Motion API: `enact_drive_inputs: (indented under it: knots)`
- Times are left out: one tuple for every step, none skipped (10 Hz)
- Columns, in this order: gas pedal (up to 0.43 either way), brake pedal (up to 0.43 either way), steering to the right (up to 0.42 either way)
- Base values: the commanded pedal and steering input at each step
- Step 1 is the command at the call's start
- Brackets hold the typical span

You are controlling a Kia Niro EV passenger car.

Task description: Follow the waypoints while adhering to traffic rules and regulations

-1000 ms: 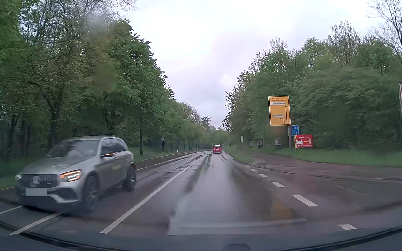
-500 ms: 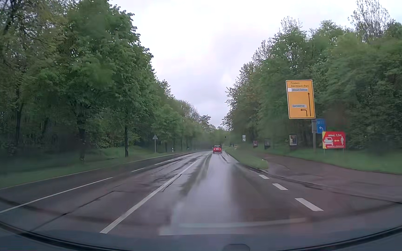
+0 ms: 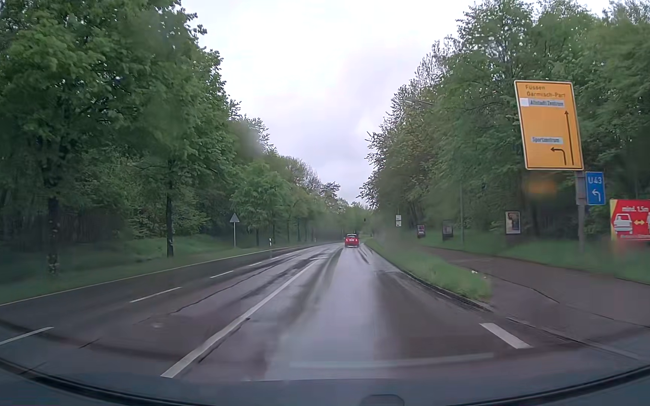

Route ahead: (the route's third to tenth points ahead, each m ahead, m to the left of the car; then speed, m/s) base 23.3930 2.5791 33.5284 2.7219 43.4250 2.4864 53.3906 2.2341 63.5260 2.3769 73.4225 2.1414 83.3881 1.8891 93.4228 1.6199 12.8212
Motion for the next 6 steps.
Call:
enact_drive_inputs:
  knots:
    - [0.11, 0.0, 0.0]
    - [0.11, 0.0, 0.0]
    - [0.11, 0.0, 0.0]
    - [0.11, 0.0, 0.0]
    - [0.11, 0.0, 0.0]
    - [0.11, 0.0, 0.0]
